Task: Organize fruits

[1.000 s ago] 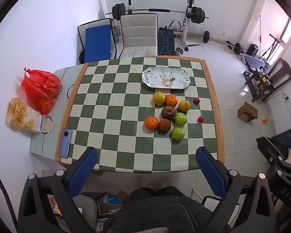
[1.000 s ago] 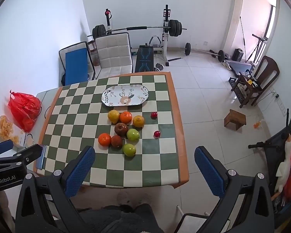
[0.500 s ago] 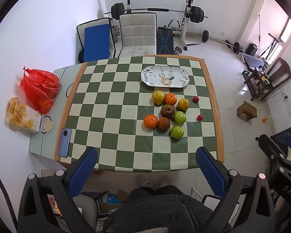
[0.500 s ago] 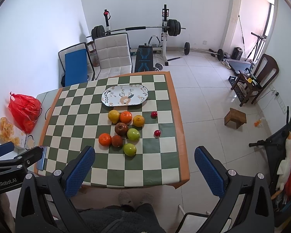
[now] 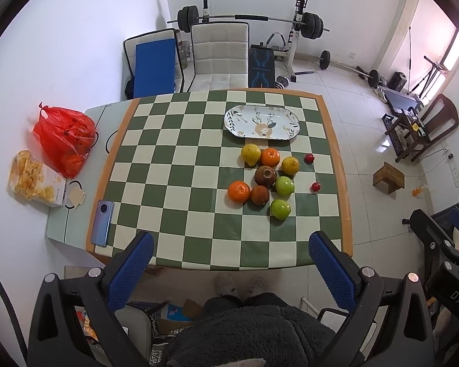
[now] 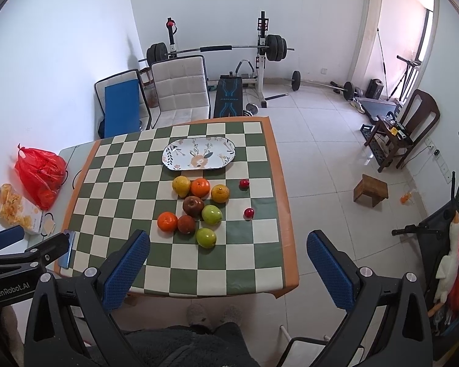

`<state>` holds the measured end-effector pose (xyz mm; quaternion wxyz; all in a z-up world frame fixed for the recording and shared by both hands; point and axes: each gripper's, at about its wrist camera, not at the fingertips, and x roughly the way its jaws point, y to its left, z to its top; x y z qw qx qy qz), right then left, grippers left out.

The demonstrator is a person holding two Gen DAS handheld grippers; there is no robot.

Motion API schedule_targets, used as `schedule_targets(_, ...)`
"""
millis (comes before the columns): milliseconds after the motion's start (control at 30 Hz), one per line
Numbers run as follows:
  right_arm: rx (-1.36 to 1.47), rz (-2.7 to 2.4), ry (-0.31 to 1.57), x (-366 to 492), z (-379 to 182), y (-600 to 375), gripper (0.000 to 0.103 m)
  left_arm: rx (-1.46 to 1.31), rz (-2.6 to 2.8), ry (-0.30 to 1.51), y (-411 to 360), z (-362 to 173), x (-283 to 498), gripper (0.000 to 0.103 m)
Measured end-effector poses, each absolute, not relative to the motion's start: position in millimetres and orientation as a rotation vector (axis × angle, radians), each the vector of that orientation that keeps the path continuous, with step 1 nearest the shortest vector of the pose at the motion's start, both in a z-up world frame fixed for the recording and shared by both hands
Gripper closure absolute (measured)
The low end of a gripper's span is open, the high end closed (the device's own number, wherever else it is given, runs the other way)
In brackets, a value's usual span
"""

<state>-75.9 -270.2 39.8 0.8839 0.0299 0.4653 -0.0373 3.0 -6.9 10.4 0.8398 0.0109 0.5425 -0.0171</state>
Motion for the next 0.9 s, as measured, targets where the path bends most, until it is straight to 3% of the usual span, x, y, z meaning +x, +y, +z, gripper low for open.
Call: schedule_targets(900,0.055,-0.081,0.957,-73.2,61.4,-255.8,0.0,0.017,-0.042,1.14,-2.7,11.6,-0.1,0.0)
